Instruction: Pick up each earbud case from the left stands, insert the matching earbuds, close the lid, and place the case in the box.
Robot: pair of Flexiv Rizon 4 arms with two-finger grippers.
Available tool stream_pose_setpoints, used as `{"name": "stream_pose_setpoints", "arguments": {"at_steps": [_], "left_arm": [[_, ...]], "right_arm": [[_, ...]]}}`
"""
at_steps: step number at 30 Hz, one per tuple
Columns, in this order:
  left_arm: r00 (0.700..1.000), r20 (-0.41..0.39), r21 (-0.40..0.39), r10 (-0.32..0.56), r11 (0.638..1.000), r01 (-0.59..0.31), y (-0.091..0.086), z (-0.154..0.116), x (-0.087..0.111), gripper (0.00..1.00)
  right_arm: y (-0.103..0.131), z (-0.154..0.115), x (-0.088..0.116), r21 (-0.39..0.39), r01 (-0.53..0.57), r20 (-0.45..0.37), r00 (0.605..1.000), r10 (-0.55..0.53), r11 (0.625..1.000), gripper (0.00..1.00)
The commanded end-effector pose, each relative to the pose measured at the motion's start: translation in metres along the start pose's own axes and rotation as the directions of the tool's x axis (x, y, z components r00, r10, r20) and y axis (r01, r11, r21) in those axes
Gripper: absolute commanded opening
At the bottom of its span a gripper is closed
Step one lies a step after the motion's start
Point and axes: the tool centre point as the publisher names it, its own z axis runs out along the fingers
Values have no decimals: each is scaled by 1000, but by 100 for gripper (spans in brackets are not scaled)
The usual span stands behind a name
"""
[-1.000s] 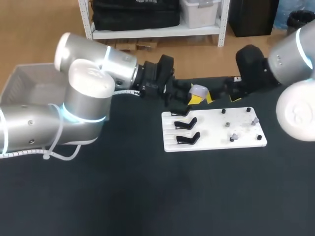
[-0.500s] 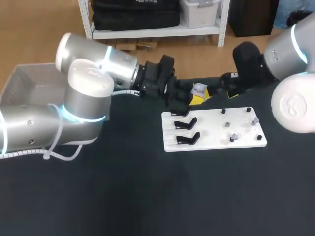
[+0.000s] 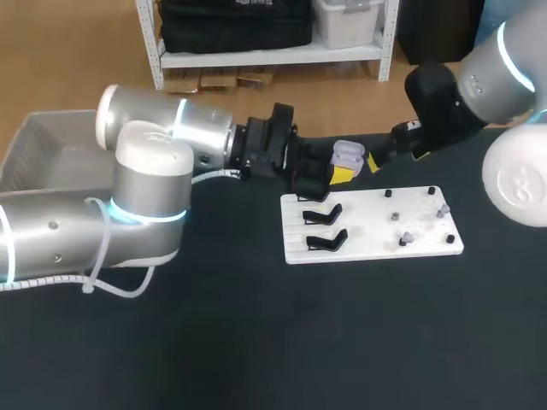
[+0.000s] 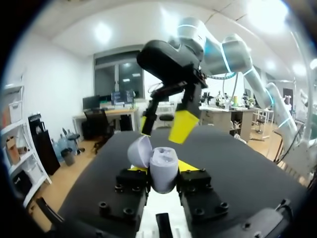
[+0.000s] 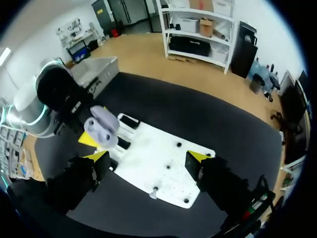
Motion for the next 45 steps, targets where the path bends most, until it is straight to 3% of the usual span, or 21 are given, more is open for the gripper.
{"name": "stream_pose_setpoints", "arguments": {"at_steps": [1, 11, 16, 23, 30, 34, 36, 38, 45], "left_arm": [[996, 79, -44, 38, 998, -34, -4, 1, 0, 0], [992, 113, -94, 53, 995, -42, 9, 2, -15, 0], [992, 119, -135, 46, 990, -30, 12, 0, -17, 0], [993, 113, -147, 37, 989, -21, 13, -1, -15, 0], [993, 113, -147, 37, 989, -21, 13, -1, -15, 0], [993, 113, -147, 37, 989, -21, 13, -1, -15, 0], [993, 113, -147, 37, 989, -21, 13, -1, -15, 0], [993, 113, -147, 37, 989, -21, 13, -1, -15, 0], [993, 113, -147, 37, 989, -21, 13, -1, -15, 0]], "right_arm": [[-3, -12, 11, 195, 6, -56, 998, 5, 981, 100], [-35, -3, 54, 291, 25, -163, 986, 24, 956, 100], [-52, 4, 80, 299, 18, -207, 977, 46, 954, 100], [-69, 15, 92, 307, 23, -283, 957, 68, 952, 100], [-79, 33, 87, 303, -5, -302, 948, 101, 953, 100], [-81, 44, 86, 295, -36, -300, 945, 128, 955, 80], [-82, 49, 87, 301, -43, -298, 945, 137, 953, 58], [-82, 52, 86, 304, -45, -299, 944, 141, 951, 49], [-87, 61, 87, 342, -51, -300, 940, 161, 938, 43]]}}
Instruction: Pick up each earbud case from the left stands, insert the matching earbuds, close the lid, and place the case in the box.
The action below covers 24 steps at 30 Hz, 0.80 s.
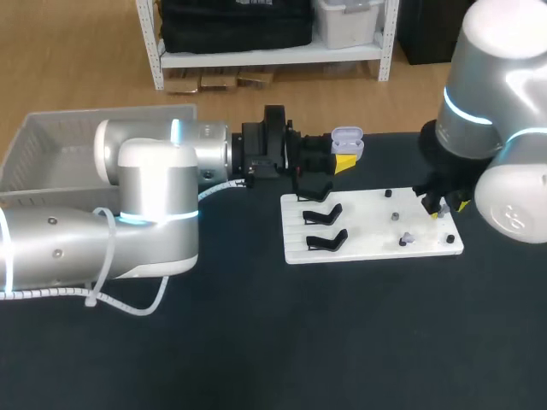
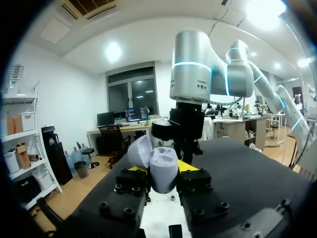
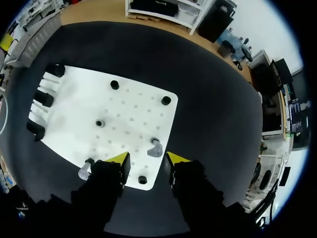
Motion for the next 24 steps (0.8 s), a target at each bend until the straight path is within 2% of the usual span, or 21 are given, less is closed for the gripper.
{"name": "stream_pose_setpoints", "arguments": {"at_steps": [1, 13, 24], "left_arm": [[1000, 6, -10, 4, 1000, -4, -3, 0, 1, 0], [1000, 6, -10, 4, 1000, -4, -3, 0, 1, 0], [1000, 6, -10, 4, 1000, -4, -3, 0, 1, 0]], "right_arm": [[1, 7, -4, 16, -11, -6, 1000, 11, 1000, 44], [-8, 17, 0, 11, -52, -11, 999, 52, 999, 44], [-6, 17, -5, 0, -62, -5, 998, 62, 998, 45]]}}
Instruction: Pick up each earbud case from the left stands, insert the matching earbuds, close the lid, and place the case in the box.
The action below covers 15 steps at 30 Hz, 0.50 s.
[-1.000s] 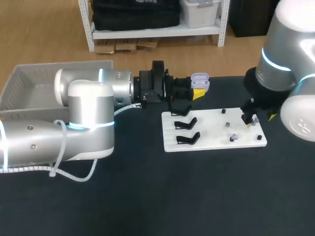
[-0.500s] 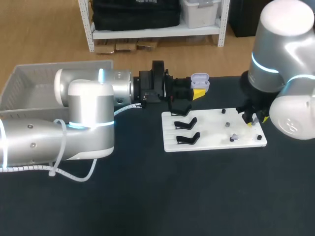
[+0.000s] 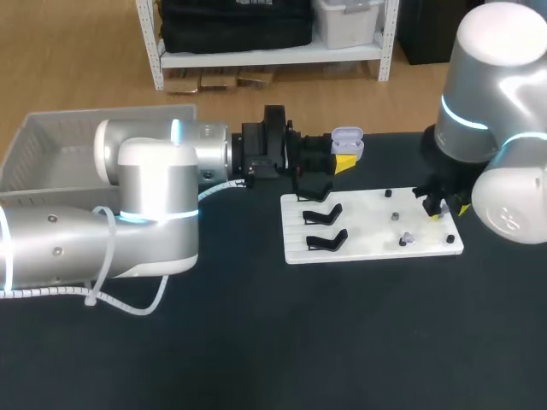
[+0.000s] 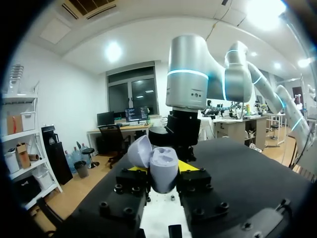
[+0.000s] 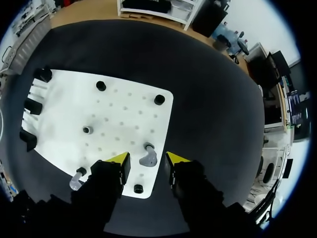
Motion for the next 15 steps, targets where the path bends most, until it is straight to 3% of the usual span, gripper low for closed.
{"name": "stream_pose_setpoints", "arguments": {"at_steps": [1, 11, 15], "left_arm": [[1000, 6, -9, 5, 1000, -5, -2, 0, 1, 0], [1000, 6, -9, 5, 1000, -5, -2, 0, 1, 0], [1000, 6, -9, 5, 1000, -5, -2, 0, 1, 0]], "right_arm": [[0, 1, -1, -2, -3, 2, 1000, 3, 1000, 45], [0, 5, -3, -4, -19, -4, 1000, 19, 1000, 36], [0, 5, -4, 1, -21, -14, 1000, 21, 1000, 2]]}}
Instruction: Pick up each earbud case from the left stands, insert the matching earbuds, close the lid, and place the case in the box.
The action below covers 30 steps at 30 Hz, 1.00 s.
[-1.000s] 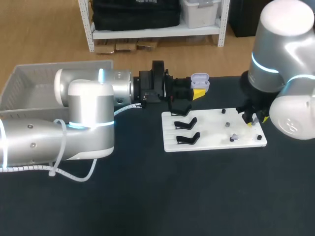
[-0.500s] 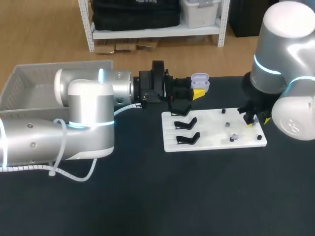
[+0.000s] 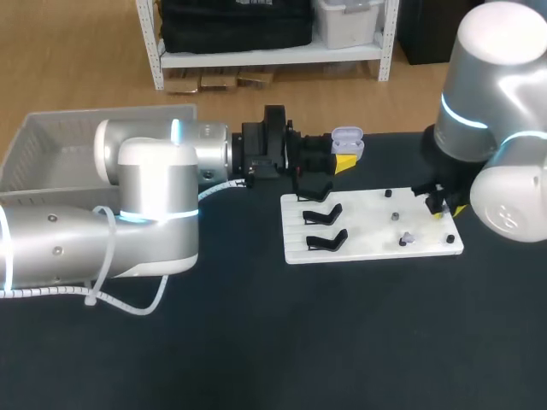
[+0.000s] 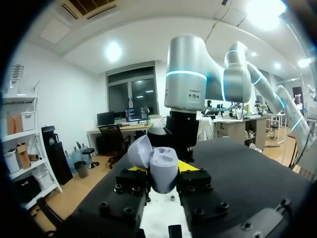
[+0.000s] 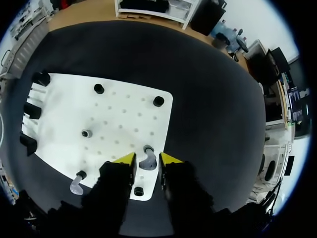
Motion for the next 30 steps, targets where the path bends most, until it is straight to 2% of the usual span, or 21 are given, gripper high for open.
{"name": "stream_pose_setpoints", "arguments": {"at_steps": [1, 6, 10, 17, 24, 25, 30], "left_arm": [[1000, 7, -9, 5, 1000, -5, -2, 0, 1, 0], [1000, 7, -9, 5, 1000, -5, -2, 0, 1, 0], [1000, 7, -9, 5, 1000, -5, -2, 0, 1, 0], [1000, 7, -9, 5, 1000, -5, -2, 0, 1, 0], [1000, 7, -9, 5, 1000, -5, -2, 0, 1, 0], [1000, 7, -9, 5, 1000, -5, -2, 0, 1, 0], [1000, 7, -9, 5, 1000, -5, -2, 0, 1, 0]], "right_arm": [[1, 2, -3, 4, 0, -10, 1000, 0, 1000, 0], [2, 3, -4, 6, 0, -16, 1000, 0, 1000, 0], [4, -13, -2, 23, -8, -11, 1000, 8, 1000, 0], [23, -76, 3, 40, -45, -41, 998, 47, 998, 0], [63, -145, 0, 73, -26, -111, 993, 34, 997, 0], [69, -155, -2, 61, -22, -82, 996, 27, 998, 0], [86, -193, -1, -19, -44, -85, 996, 42, 999, 0]]}}
